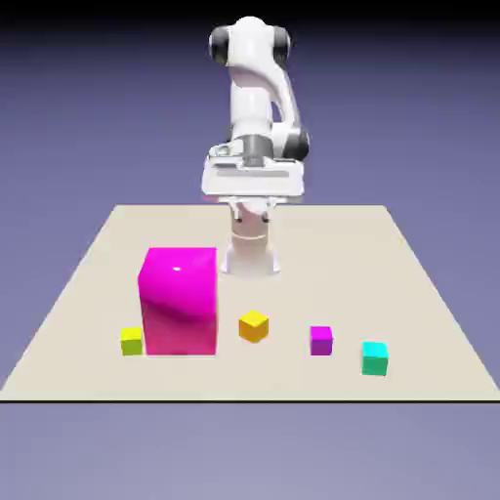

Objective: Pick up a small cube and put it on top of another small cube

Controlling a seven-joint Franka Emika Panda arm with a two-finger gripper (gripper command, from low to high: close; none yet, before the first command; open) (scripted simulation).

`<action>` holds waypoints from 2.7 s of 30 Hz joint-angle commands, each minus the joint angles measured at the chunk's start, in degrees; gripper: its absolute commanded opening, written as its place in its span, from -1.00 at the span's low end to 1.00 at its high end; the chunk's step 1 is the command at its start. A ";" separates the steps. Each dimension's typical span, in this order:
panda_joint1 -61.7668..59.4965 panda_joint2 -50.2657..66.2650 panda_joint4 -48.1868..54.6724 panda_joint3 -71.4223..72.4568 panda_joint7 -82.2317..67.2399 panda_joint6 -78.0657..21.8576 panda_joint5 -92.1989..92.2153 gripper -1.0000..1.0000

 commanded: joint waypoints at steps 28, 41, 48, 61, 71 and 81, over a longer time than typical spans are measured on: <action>8.55 58.14 58.03 5.60 17.26 -62.82 11.44 0.00; 12.52 85.14 84.97 8.20 25.28 -91.98 16.76 0.00; 13.87 90.90 87.46 8.85 26.48 -95.91 18.29 0.00; 13.50 91.79 91.58 8.85 27.25 -99.14 18.07 -1.00; 30.11 76.95 70.88 -9.16 3.40 -98.58 8.95 -1.00; 21.80 71.98 59.27 0.55 3.00 -93.43 -0.10 -1.00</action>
